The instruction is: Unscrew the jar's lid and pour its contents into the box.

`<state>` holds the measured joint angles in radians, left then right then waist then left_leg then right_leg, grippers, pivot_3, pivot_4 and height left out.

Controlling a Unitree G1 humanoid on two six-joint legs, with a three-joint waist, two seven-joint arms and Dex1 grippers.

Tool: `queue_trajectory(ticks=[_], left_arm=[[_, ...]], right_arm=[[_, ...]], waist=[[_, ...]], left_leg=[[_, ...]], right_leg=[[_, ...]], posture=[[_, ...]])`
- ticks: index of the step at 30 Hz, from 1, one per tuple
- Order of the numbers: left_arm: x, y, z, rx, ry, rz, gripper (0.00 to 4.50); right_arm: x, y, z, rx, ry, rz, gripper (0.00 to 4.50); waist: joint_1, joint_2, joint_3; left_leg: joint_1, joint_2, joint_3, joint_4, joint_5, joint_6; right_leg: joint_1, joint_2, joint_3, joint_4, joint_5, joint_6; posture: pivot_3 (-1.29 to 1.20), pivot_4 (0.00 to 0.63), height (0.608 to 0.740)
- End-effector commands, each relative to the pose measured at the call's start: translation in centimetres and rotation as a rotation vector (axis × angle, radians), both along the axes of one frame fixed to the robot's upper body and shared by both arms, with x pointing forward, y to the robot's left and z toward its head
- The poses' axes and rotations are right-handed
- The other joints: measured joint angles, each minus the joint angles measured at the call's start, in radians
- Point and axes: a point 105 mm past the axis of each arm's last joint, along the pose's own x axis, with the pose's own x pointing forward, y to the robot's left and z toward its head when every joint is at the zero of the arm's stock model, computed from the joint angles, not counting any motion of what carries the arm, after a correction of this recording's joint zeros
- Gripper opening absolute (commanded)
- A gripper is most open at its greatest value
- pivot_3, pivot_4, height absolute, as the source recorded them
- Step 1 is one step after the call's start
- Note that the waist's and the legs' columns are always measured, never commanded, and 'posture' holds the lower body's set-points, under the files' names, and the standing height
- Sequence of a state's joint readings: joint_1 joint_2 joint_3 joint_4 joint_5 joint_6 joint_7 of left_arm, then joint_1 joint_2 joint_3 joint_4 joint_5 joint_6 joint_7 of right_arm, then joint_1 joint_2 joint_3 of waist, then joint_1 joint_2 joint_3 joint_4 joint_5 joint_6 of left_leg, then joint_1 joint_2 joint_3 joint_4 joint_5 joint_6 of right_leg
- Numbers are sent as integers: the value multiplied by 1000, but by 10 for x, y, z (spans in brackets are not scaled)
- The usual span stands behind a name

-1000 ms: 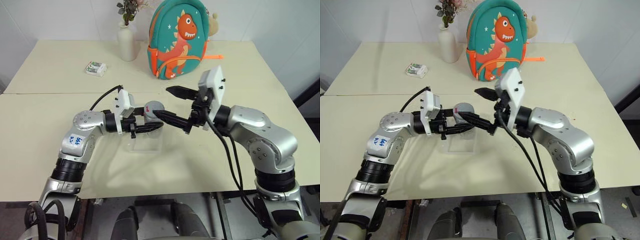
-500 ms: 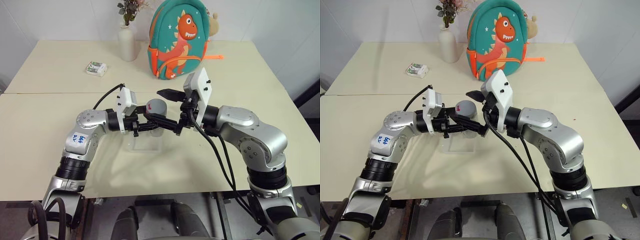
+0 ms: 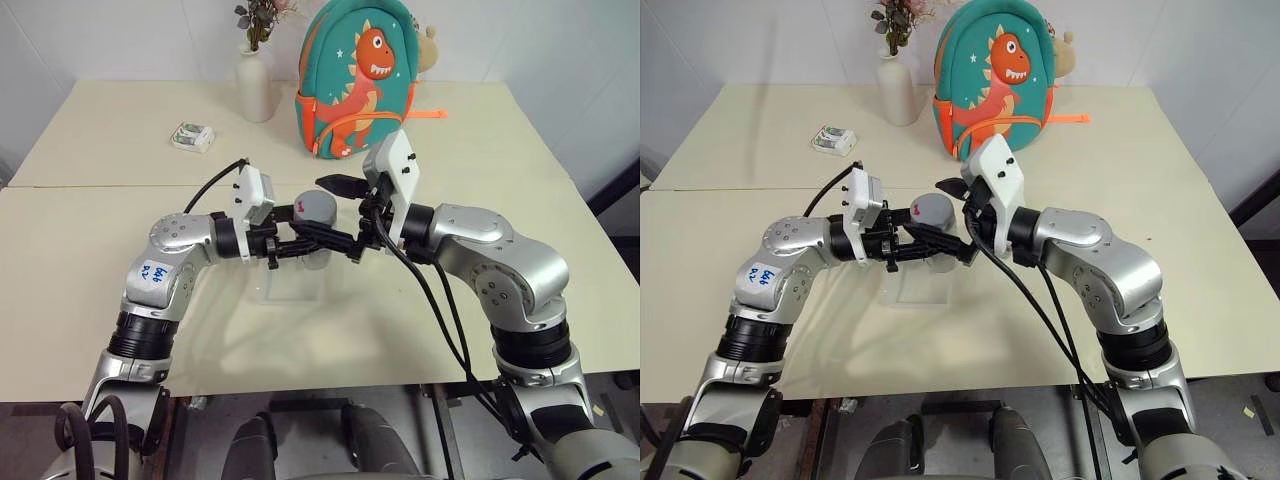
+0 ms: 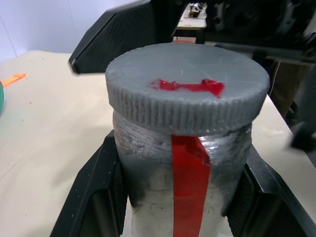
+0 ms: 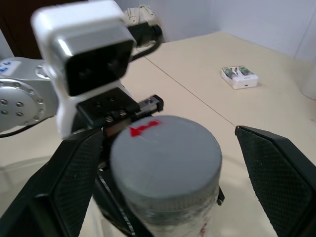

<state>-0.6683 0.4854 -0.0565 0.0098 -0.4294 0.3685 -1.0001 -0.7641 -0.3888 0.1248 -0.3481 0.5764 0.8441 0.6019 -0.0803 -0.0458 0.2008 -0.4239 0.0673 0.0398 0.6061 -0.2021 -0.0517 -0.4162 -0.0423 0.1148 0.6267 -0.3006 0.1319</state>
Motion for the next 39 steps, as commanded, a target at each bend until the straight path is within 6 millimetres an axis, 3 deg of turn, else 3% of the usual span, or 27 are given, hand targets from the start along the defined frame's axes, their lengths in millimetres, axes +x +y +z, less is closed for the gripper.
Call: queue_trajectory(ticks=[1, 7, 14, 22, 30, 39], left_arm=[[-6, -3, 17, -23, -61, -24, 2078], [-5, -3, 16, -23, -60, -23, 2078], [-5, -4, 16, -23, -59, -26, 2078], [-15, -11, 18, 10, -55, -211, 2078], [-29, -17, 20, 53, -70, -412, 2078], [-28, -17, 24, 7, -92, -399, 2078]], right_arm=[[-5, 2, 11, 18, -52, 28, 4500], [-6, 2, 11, 27, -49, 35, 2606], [-8, 3, 13, 46, -43, 71, 2566], [-33, -10, 21, -87, -103, 441, 2566], [-25, -27, 23, -223, -91, 613, 2566], [-22, -26, 23, -209, -99, 624, 2566]], waist=[[0, 0, 0], [0, 0, 0], [0, 0, 0], [4, 0, 0], [-4, 1, 1], [0, 1, 1]], left_leg=[[0, 0, 0, 0, 0, 0], [0, 0, 0, 0, 0, 0], [0, 0, 0, 0, 0, 0], [0, 0, 0, 0, 0, 0], [0, 0, -1, 0, 0, 0], [0, 0, -1, 1, 0, 0]], right_leg=[[0, 0, 0, 0, 0, 0], [0, 0, 0, 0, 0, 0], [0, 0, 0, 0, 0, 0], [0, 0, 0, -1, 0, 0], [0, 1, -1, 0, 0, 1], [0, 1, -1, 0, -1, 1]], posture=[[0, 150, 740], [0, 150, 740], [0, 150, 740], [0, 150, 740], [0, 150, 740], [0, 150, 740]])
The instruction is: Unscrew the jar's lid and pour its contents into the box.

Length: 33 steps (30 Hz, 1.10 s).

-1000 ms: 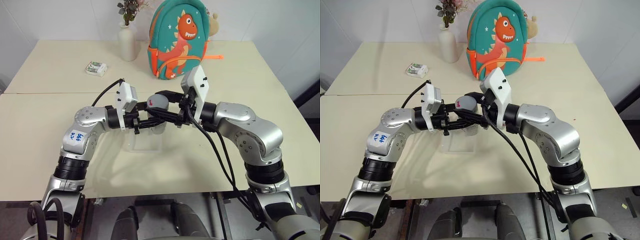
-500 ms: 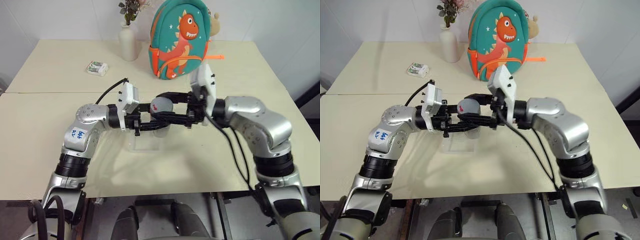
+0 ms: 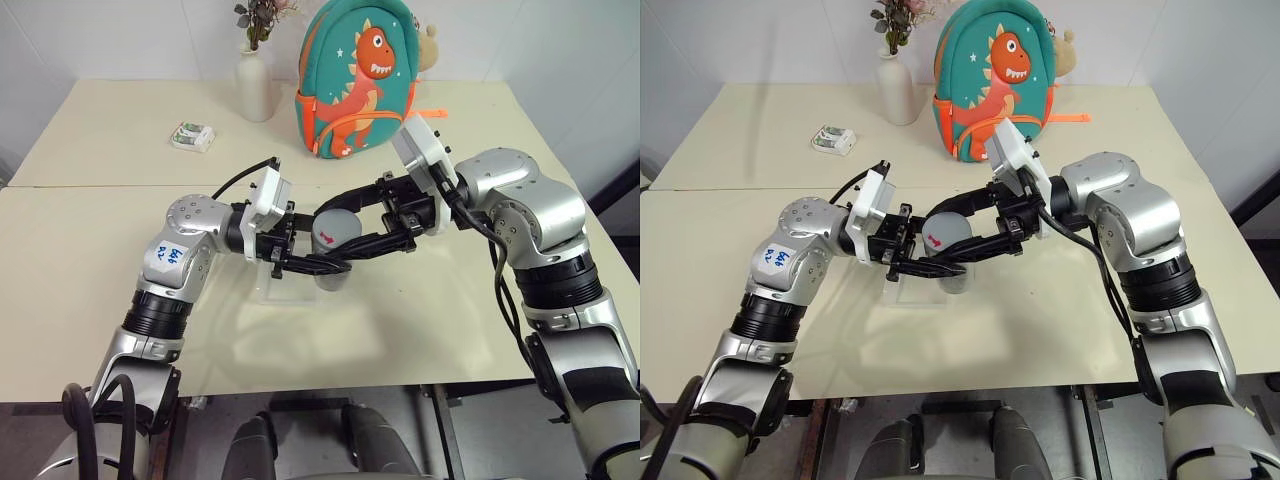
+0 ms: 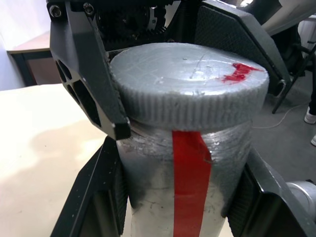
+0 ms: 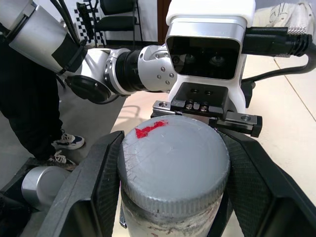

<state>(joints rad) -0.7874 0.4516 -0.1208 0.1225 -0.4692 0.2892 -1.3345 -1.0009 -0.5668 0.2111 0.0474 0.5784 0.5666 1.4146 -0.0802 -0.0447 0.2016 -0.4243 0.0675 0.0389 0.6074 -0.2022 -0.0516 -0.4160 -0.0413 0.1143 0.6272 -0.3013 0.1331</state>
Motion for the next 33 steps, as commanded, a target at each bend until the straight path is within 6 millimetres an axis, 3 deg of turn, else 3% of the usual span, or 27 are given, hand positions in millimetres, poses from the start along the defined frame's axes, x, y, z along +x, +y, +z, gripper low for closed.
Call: queue_trajectory(ticks=[1, 4, 10, 20, 24, 33], left_arm=[[-2, 5, 16, -60, -49, -4, 2078], [-1, 7, 17, -66, -53, 7, 2078], [0, 9, 19, -78, -55, 25, 2078], [5, 21, 13, -71, -42, 119, 2078], [16, 25, 9, -71, -50, 228, 2078], [17, 15, 3, -63, -31, 238, 2078]], right_arm=[[-4, -6, 7, 23, -40, 3, 2566], [-4, -7, 6, 28, -26, -10, 2566], [-4, -10, 5, 30, 23, -44, 4478], [2, -13, 11, 118, -62, -171, 4478], [-8, 4, 8, 168, -52, -196, 4478], [8, 31, 11, 232, -68, -324, 4478]], waist=[[0, 0, 0], [-1, 0, 0], [-1, 0, 0], [-1, 0, 0], [-2, 0, 0], [1, 0, 0]], left_leg=[[0, 0, 0, 0, 0, 0], [0, 0, 0, 1, 0, 0], [0, 0, 0, 2, 0, 0], [0, 0, 0, 2, 0, 0], [0, 0, -1, 2, 0, 0], [0, 0, 0, 3, 0, 0]], right_leg=[[0, 0, 0, 0, 0, 0], [0, 0, 0, 1, 0, 0], [0, 0, 0, 1, 0, 0], [0, 0, 0, 2, 0, 0], [0, 0, 0, 2, 0, 0], [0, 0, 0, 2, 0, 0]], posture=[[0, 150, 740], [0, 150, 740], [0, 150, 740], [0, 150, 740], [0, 150, 740], [0, 150, 740]])
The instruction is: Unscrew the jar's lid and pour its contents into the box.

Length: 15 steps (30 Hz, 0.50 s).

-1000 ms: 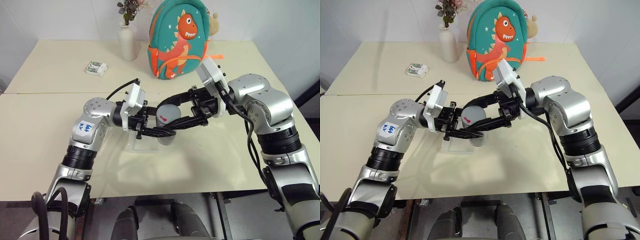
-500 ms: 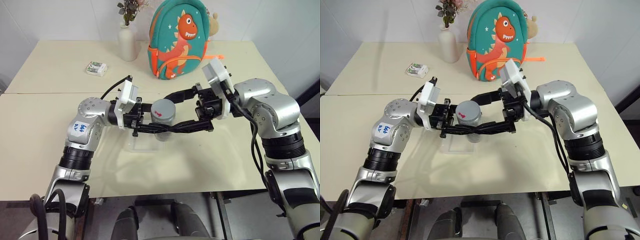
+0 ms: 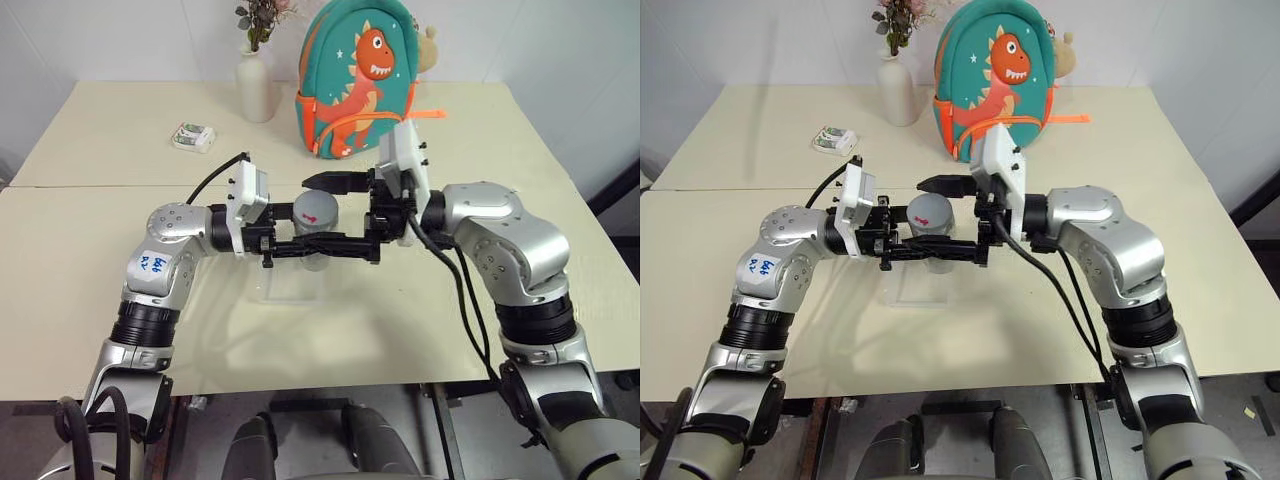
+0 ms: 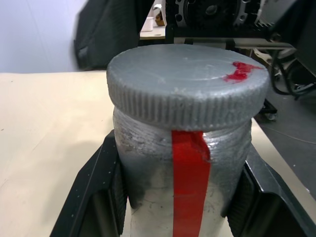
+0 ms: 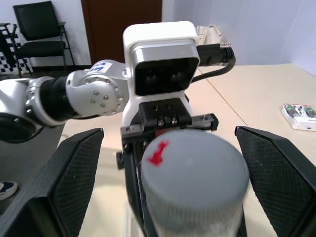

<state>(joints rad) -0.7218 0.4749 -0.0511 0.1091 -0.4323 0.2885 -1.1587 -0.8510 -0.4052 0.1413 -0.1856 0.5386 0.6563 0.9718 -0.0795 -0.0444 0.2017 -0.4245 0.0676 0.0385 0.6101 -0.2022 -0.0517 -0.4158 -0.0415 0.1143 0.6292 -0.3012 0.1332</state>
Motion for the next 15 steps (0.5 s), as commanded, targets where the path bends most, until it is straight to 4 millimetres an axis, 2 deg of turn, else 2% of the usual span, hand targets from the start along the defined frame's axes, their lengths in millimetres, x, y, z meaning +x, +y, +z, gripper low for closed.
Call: queue_trajectory(ticks=[1, 7, 15], left_arm=[[-5, -7, 8, -8, -38, -22, 2078], [-6, -8, 9, -15, -38, -26, 2078], [-8, -5, 10, -22, -36, -20, 2078]], right_arm=[[3, 4, 13, 27, -53, -34, 4478], [11, 0, 15, 33, -61, -73, 4478], [20, -21, 15, 11, -74, -129, 4478]], waist=[[1, 0, 0], [0, 0, 0], [0, 0, 0]], left_leg=[[0, 0, 0, 0, 0, 0], [0, 0, 0, 0, 0, 0], [0, 0, 0, 0, 0, 0]], right_leg=[[0, 0, 0, 0, 0, 0], [0, 0, 0, 0, 0, 0], [0, 0, 0, 0, 0, 0]], posture=[[0, 150, 740], [0, 150, 740], [0, 150, 740]])
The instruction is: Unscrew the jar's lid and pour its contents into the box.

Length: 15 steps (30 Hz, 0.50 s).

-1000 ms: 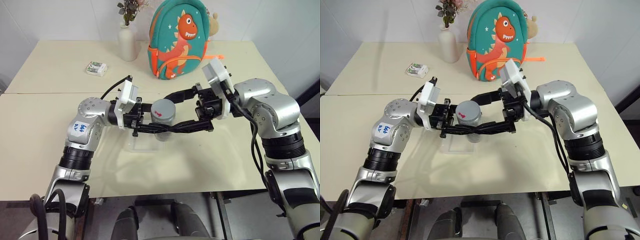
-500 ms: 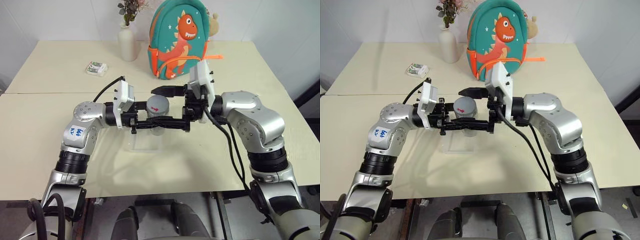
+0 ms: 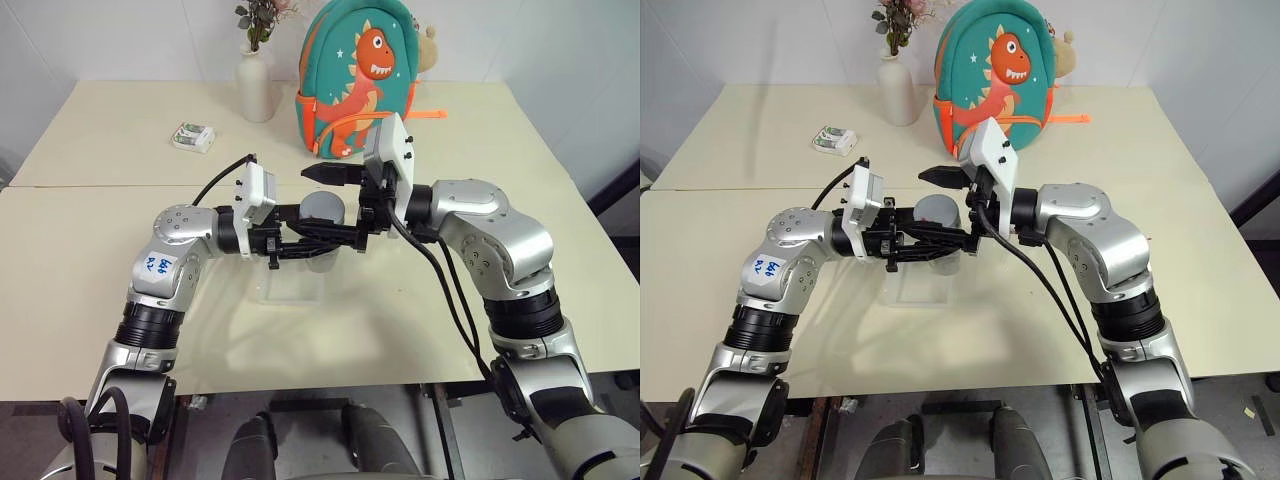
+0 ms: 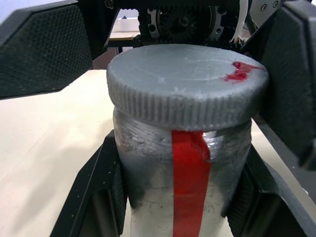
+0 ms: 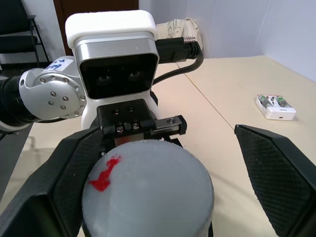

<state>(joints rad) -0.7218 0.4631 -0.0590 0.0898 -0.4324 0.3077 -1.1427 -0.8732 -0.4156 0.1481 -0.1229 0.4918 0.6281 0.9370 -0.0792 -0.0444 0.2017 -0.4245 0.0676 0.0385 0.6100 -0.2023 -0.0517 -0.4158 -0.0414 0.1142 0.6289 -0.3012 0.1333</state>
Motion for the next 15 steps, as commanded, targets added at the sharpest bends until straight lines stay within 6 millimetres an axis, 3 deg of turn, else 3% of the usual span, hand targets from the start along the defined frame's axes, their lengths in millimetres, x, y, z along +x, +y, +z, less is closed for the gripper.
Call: queue_trajectory(ticks=[1, 15], left_arm=[[-6, 1, 10, -19, -41, -15, 2078], [-11, 9, 8, -34, -20, -28, 2078]], right_arm=[[6, -21, 18, 25, -66, -56, 4478], [14, -83, 11, 26, -11, -171, 4478]], waist=[[0, 0, 0], [5, 0, 0]], left_leg=[[0, 0, 0, 0, 0, 0], [0, 0, 0, 0, 0, 0]], right_leg=[[0, 0, 0, 0, 0, 0], [0, 0, 0, -1, 0, 0]], posture=[[0, 150, 740], [0, 150, 740]])
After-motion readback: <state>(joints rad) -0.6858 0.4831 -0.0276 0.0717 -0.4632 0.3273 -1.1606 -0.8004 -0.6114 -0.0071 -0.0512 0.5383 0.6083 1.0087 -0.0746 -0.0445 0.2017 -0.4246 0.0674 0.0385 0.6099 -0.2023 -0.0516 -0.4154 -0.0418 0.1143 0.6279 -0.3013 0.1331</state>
